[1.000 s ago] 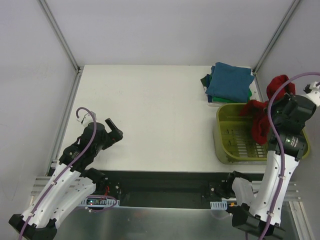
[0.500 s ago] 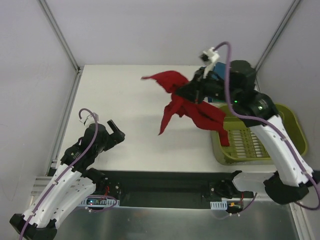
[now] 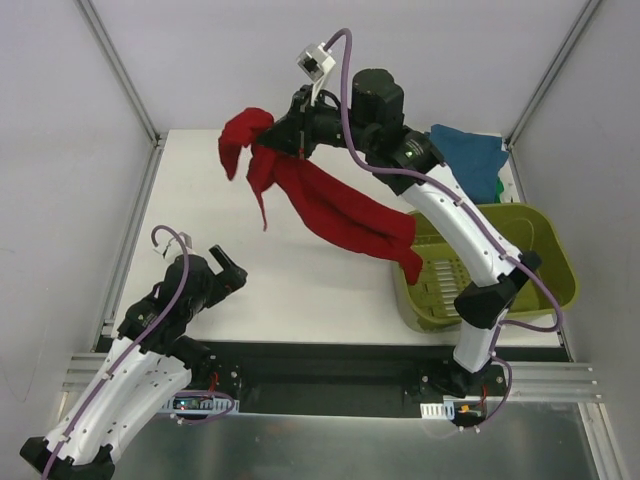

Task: Fold and stack the t-shirts

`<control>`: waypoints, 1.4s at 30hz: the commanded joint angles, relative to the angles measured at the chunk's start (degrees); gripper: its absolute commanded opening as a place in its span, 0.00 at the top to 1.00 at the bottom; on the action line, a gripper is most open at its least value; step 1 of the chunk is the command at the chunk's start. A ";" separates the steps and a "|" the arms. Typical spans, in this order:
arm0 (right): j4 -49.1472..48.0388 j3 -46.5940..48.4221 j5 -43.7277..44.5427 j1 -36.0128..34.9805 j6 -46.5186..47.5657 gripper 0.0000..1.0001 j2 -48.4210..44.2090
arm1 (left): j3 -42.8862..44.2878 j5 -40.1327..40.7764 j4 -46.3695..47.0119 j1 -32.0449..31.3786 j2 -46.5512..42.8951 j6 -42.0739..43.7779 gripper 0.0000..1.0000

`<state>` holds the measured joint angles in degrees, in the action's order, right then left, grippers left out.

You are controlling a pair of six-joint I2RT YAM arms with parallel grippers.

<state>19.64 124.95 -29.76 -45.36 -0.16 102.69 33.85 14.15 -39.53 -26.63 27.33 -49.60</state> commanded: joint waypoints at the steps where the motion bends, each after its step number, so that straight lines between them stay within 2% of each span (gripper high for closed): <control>1: -15.67 3.74 -2.51 -0.43 -5.37 1.00 1.11 | 0.26 2.63 -1.69 -0.09 -0.79 -1.81 0.01; 7: -16.74 -2.68 2.42 -0.34 -1.77 0.99 -1.88 | 0.34 4.74 -1.96 -0.09 0.00 -2.60 0.01; 15: -19.11 -2.86 5.22 -0.34 -0.19 0.99 1.36 | 1.57 4.92 -1.96 -0.09 2.20 -3.22 0.01; 18: -15.17 -6.90 13.46 -0.43 2.79 0.97 3.12 | 1.23 4.92 -1.96 -0.09 1.41 -3.30 0.01; 21: -9.81 -10.95 15.60 -0.34 4.02 0.93 6.27 | 0.96 5.62 -1.96 -0.09 0.27 -3.39 0.01; 24: -0.50 -11.04 17.18 -0.43 4.29 0.85 11.27 | 1.13 5.80 -2.04 -0.09 -0.35 -3.13 0.01; 27: 6.01 -11.82 17.89 -0.43 5.26 0.52 14.36 | 1.22 5.71 -2.04 -0.09 -0.35 -3.04 0.01; 28: 6.81 -12.18 18.24 -0.43 5.61 0.34 14.46 | 1.22 5.71 -2.04 -0.09 -0.26 -2.96 0.01; 32: 9.45 -14.64 20.52 -0.43 7.19 0.07 11.48 | 1.14 5.27 -1.96 -0.09 0.44 -3.13 0.01; 34: 9.80 -17.17 21.93 -0.34 7.81 0.00 7.80 | 1.05 5.01 -1.96 -0.09 0.97 -3.30 0.01; 35: 9.80 -18.15 22.63 -0.43 7.98 0.03 6.57 | 1.05 5.01 -1.96 -0.09 1.06 -3.39 0.01; 38: 10.42 -23.68 26.41 -0.43 8.16 0.03 1.12 | 1.13 4.31 -1.96 -0.09 1.76 -3.66 0.01; 42: 12.00 -30.89 36.05 -0.43 5.72 0.03 -5.73 | 0.96 3.95 -1.87 -0.09 2.20 -3.92 0.01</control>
<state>30.41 98.59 -3.60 -45.63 6.70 105.95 33.87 18.24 -41.04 -26.63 29.02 -52.51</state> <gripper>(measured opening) 0.969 0.993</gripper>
